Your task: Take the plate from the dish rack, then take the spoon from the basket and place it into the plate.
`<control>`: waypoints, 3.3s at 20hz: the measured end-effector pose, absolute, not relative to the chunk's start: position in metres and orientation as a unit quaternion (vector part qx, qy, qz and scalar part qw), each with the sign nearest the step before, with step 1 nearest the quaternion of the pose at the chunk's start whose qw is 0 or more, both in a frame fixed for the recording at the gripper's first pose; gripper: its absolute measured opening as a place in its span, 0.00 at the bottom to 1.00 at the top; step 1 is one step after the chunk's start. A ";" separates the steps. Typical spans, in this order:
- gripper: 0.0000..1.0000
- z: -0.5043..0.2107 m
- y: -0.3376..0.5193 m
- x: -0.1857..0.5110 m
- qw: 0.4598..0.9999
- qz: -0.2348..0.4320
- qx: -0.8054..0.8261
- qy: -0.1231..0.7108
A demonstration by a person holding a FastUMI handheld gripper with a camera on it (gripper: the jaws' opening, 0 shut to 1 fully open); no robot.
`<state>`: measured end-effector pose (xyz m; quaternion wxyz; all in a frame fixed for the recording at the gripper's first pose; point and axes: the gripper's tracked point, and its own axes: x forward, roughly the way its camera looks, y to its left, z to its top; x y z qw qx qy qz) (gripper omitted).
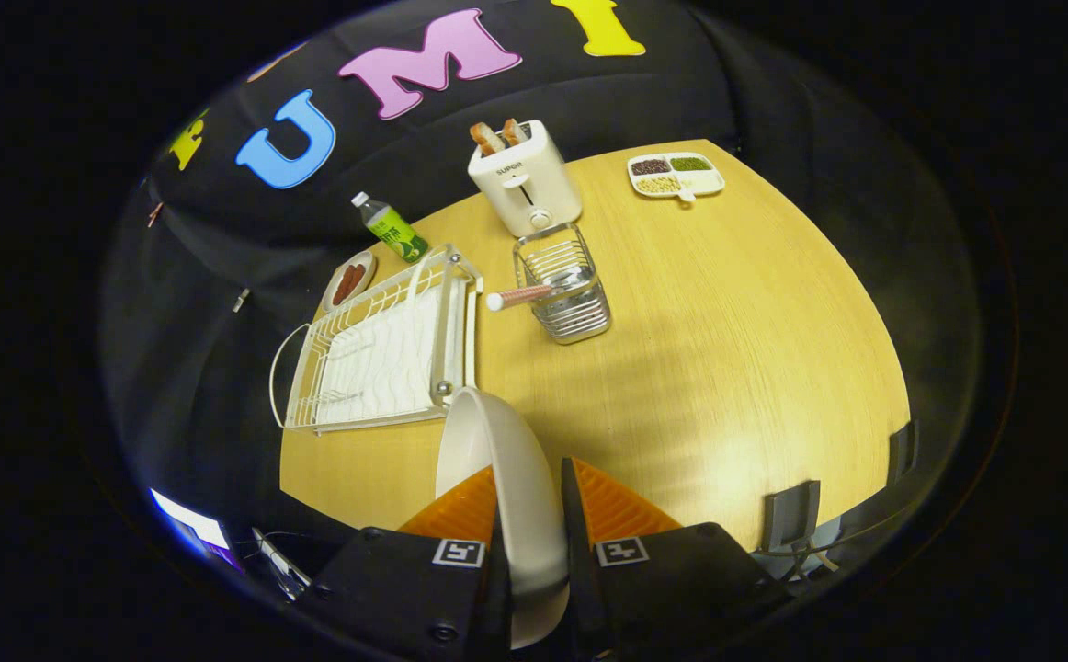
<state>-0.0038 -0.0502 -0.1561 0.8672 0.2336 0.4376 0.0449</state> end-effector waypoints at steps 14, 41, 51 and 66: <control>0.33 -0.237 -0.061 0.034 0.850 0.041 0.255 0.459; 0.99 -0.103 -0.032 0.173 0.978 0.117 0.094 0.146; 0.79 -0.158 -0.023 0.208 0.982 0.100 0.052 0.153; 0.44 -0.162 -0.041 0.215 0.976 0.072 0.123 0.164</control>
